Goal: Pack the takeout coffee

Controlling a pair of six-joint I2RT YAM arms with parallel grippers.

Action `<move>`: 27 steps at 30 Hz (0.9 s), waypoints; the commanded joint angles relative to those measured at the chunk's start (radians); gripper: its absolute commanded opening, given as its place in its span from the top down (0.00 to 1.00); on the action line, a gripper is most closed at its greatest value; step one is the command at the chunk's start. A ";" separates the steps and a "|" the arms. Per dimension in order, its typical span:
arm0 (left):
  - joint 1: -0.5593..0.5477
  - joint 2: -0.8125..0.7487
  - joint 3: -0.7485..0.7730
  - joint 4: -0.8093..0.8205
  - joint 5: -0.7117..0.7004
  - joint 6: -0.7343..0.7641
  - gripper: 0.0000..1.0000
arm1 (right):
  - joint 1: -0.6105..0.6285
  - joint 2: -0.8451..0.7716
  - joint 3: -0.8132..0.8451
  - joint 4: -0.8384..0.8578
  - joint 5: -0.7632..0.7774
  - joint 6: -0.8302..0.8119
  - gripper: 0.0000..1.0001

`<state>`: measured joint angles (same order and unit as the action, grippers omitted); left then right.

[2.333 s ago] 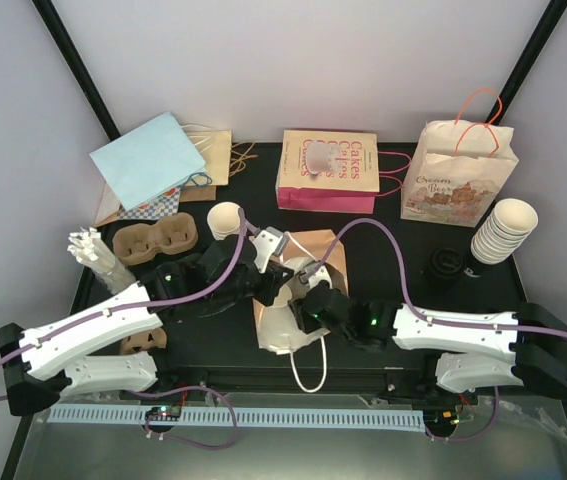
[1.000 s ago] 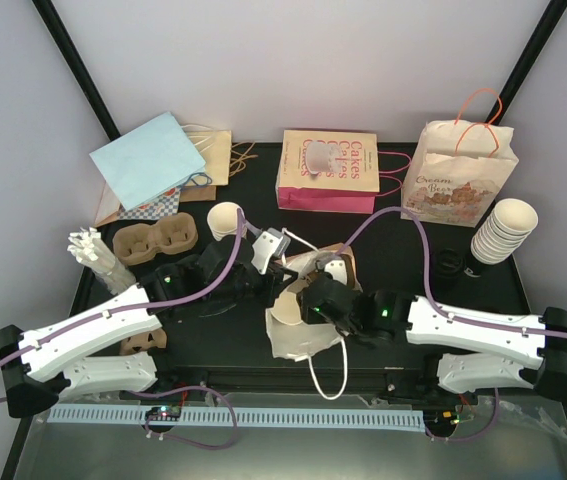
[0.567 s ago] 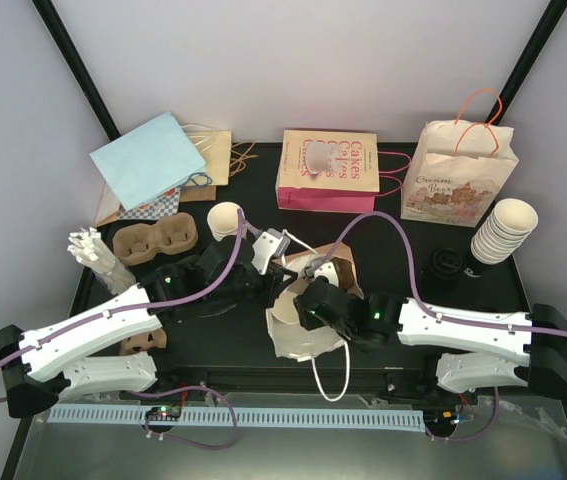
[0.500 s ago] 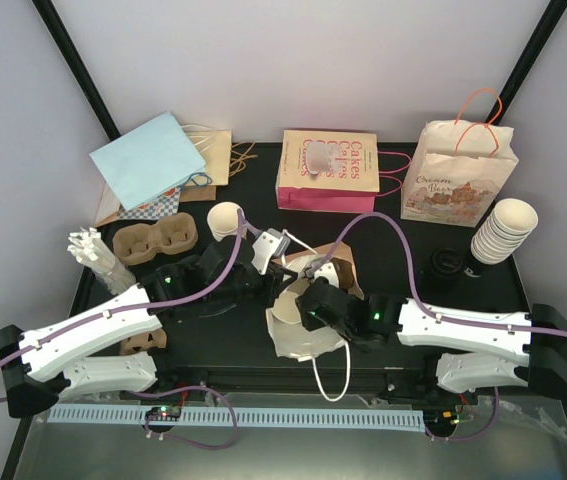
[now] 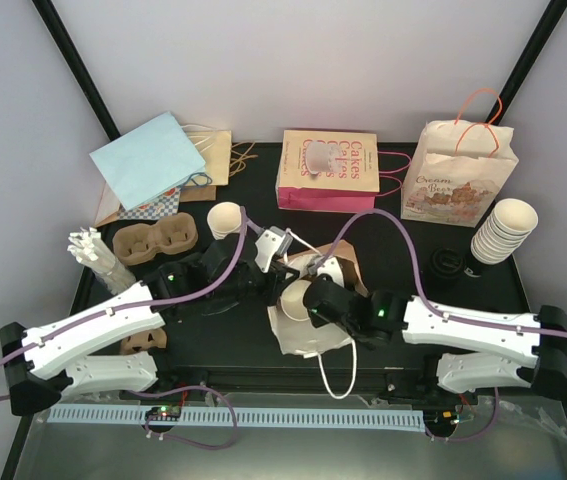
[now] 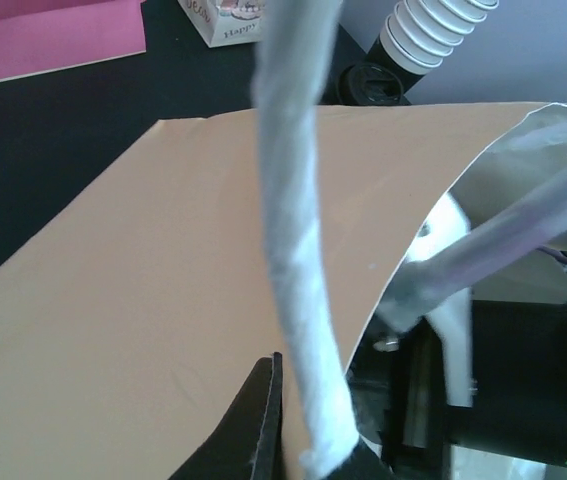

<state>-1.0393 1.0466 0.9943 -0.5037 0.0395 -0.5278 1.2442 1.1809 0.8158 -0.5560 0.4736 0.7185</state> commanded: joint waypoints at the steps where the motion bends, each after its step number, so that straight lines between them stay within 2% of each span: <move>1: 0.018 0.018 0.066 0.015 -0.003 -0.002 0.98 | 0.000 -0.063 0.111 -0.141 0.047 -0.003 0.99; 9: 0.061 0.064 0.107 -0.037 0.025 -0.008 0.98 | 0.000 -0.134 0.305 -0.394 -0.039 -0.022 0.99; 17: 0.130 0.121 0.171 -0.085 0.085 -0.002 0.99 | -0.003 -0.214 0.535 -0.498 -0.043 -0.008 0.99; 23: 0.237 0.183 0.223 -0.081 0.161 0.007 0.98 | -0.004 -0.222 0.775 -0.663 0.014 0.028 0.99; 27: 0.329 0.284 0.303 -0.102 0.195 0.024 0.98 | -0.004 -0.266 0.842 -0.734 0.009 0.030 0.98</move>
<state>-0.7803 1.2560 1.1927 -0.5911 0.1761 -0.5262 1.2438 0.9558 1.6043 -1.1675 0.4541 0.7322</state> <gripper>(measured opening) 0.019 0.022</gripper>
